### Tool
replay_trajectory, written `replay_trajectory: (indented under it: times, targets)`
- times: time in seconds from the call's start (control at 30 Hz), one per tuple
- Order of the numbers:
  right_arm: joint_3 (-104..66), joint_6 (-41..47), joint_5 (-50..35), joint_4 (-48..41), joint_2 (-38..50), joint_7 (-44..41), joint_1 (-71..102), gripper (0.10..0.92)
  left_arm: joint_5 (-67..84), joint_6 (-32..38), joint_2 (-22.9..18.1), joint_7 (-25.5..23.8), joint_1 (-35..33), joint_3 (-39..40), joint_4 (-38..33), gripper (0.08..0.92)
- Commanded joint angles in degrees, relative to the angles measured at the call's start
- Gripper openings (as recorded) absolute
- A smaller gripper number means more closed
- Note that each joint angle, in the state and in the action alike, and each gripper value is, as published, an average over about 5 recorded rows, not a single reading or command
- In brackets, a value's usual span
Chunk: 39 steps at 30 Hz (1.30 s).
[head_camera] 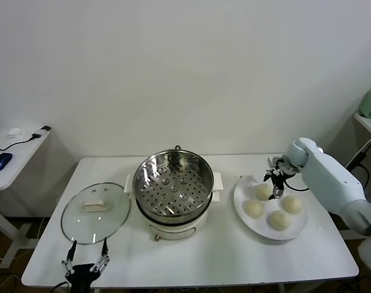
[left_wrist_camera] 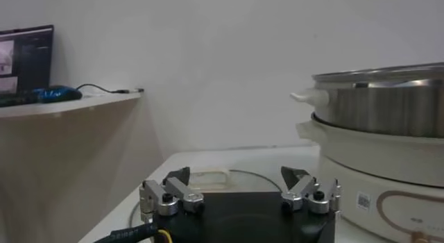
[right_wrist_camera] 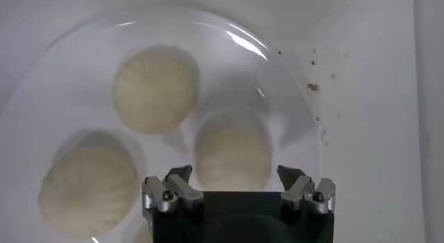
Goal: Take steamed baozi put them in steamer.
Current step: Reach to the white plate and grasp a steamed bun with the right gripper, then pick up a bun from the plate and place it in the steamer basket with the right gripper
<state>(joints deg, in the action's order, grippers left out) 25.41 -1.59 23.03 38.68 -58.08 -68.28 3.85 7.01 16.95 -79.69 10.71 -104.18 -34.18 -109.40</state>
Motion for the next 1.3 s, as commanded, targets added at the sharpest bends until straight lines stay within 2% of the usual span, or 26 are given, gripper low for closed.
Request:
replay_trajectory:
  times: [0.03,0.27,0.47,0.67,0.93,1.13,1.3]
  targets:
    - [-0.05,-1.11,1.78,-2.25,-1.86,0.89,-0.41,0.780,0.09,0.13,0.04,0.08,-0.12,-0.12,-0.01,0.823]
    - [0.83,-1.11,0.58,0.42,-0.23,1.23,-0.08,0.611,0.13,0.14,0.08,0.11,-0.08,-0.29,0.00,0.823]
    - [2.92,-1.70,-3.61,9.62,4.12,1.91,-1.33,0.538,0.40,0.01,0.18,0.12,0.19,-0.41,-0.08,0.823]
    - [3.36,-11.52,-1.35,22.33,6.52,3.09,-6.93,0.526,0.40,-0.09,0.15,0.11,0.49,0.11,-0.13,0.823]
    - [9.39,-26.73,0.73,32.99,1.26,3.18,-20.18,0.534,0.24,0.20,0.13,0.16,0.29,0.37,-0.36,0.823]
    - [14.68,-30.79,0.90,38.78,-2.97,1.31,-24.54,0.542,-0.01,0.10,0.09,0.21,0.48,0.62,0.08,0.823]
    - [19.84,-31.64,1.94,38.01,-6.75,0.84,-23.66,0.545,-0.19,0.11,0.02,0.29,0.74,0.74,0.81,0.823]
